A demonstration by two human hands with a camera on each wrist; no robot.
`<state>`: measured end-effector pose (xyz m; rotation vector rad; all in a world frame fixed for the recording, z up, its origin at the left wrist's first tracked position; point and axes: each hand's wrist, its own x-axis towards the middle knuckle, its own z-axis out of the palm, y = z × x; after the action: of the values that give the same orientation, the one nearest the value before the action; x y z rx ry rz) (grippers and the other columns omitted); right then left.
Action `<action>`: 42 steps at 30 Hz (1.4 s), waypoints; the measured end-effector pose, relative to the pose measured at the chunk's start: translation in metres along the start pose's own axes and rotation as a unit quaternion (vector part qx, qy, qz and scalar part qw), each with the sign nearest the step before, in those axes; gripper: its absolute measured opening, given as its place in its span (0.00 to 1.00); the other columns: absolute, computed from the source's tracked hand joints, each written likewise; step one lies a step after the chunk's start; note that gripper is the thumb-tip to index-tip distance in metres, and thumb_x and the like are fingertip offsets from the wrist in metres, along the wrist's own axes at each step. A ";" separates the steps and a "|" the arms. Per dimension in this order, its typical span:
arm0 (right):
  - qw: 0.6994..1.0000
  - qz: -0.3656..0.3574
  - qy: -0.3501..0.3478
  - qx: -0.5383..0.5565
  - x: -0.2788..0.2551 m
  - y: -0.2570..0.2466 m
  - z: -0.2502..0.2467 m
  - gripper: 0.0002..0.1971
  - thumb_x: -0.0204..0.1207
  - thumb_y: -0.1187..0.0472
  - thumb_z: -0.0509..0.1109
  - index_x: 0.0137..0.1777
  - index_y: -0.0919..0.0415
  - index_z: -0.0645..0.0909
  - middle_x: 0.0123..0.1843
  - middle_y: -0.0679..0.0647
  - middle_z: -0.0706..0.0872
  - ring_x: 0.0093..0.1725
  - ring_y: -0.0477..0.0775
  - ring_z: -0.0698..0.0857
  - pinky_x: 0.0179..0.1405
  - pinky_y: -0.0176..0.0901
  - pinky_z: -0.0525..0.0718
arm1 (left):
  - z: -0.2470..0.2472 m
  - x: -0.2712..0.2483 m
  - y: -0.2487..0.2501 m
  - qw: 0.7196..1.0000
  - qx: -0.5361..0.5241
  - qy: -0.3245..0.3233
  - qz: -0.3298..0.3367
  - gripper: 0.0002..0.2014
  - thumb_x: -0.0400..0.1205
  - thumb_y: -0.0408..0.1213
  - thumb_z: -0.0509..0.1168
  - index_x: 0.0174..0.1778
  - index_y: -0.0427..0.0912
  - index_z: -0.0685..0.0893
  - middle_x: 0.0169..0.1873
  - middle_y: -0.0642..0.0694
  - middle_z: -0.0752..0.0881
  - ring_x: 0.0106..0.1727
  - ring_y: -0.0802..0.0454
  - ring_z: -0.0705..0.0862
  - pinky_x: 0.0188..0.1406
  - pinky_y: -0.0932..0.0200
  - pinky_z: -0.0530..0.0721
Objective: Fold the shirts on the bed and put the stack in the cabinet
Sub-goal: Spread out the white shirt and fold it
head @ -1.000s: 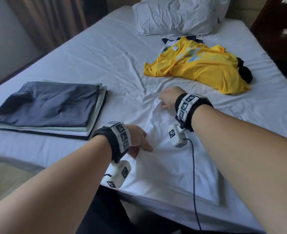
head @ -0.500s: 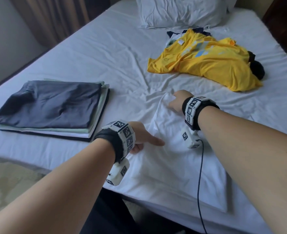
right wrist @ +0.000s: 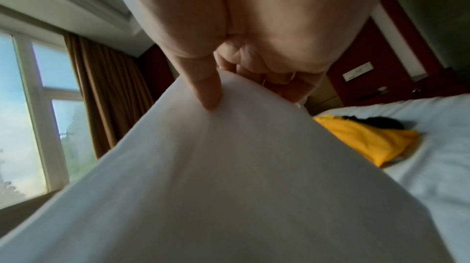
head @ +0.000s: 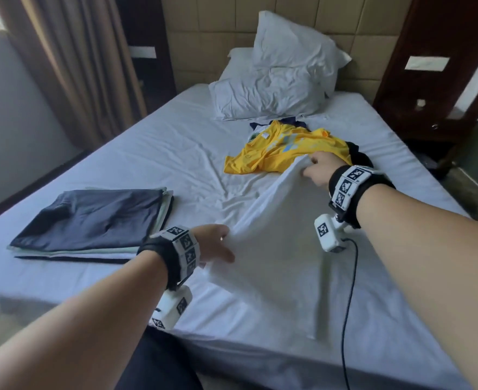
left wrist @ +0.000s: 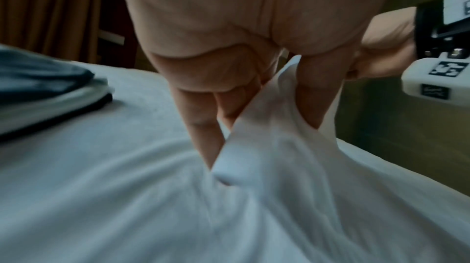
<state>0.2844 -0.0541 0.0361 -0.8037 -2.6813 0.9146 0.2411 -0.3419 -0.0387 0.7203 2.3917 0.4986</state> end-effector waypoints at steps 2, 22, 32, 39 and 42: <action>0.999 0.002 0.036 -0.004 -0.014 0.008 -0.033 0.03 0.77 0.66 0.69 0.45 0.66 0.82 0.44 0.64 0.84 0.45 0.62 0.83 0.44 0.48 0.78 | -0.018 -0.010 0.005 0.999 0.011 0.047 0.019 0.13 0.76 0.38 0.75 0.55 0.47 0.83 0.53 0.42 0.87 0.51 0.41 0.90 0.45 0.43 0.94; 0.901 0.121 -0.020 0.417 -0.155 0.110 -0.141 0.17 0.75 0.70 0.59 0.56 0.61 0.87 0.54 0.62 0.87 0.50 0.62 0.84 0.57 0.56 0.80 | -0.085 -0.047 0.099 0.914 -0.297 0.213 0.178 0.10 0.64 0.40 0.70 0.38 0.49 0.93 0.34 0.44 0.88 0.40 0.44 0.85 0.50 0.43 0.87; 0.912 0.369 -0.094 0.151 -0.162 0.207 -0.037 0.18 0.83 0.52 0.72 0.58 0.70 0.82 0.39 0.62 0.84 0.31 0.56 0.80 0.36 0.48 0.89 | 0.044 0.055 0.031 0.930 -0.283 0.024 -0.234 0.29 0.81 0.64 0.68 0.51 0.35 0.80 0.36 0.38 0.86 0.35 0.43 0.83 0.46 0.49 0.84; 0.889 0.403 -0.157 0.147 -0.169 0.222 -0.001 0.35 0.61 0.48 0.86 0.64 0.69 0.84 0.50 0.63 0.92 0.49 0.67 0.92 0.53 0.60 0.89 | 0.063 0.038 0.010 0.908 -0.212 -0.231 -0.279 0.21 0.70 0.49 0.82 0.37 0.32 0.88 0.32 0.37 0.86 0.26 0.43 0.83 0.30 0.56 0.82; 0.914 0.367 -0.173 0.019 -0.175 0.205 -0.002 0.36 0.69 0.47 0.82 0.71 0.68 0.79 0.58 0.63 0.86 0.53 0.66 0.87 0.53 0.55 0.87 | 0.077 0.028 0.013 0.905 -0.242 -0.239 -0.255 0.15 0.71 0.39 0.80 0.46 0.32 0.88 0.37 0.36 0.88 0.33 0.40 0.88 0.45 0.51 0.86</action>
<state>0.5197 -0.0145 -0.0897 -1.8632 -2.6250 1.3590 0.2755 -0.3017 -0.1029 -0.0228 1.7813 0.5743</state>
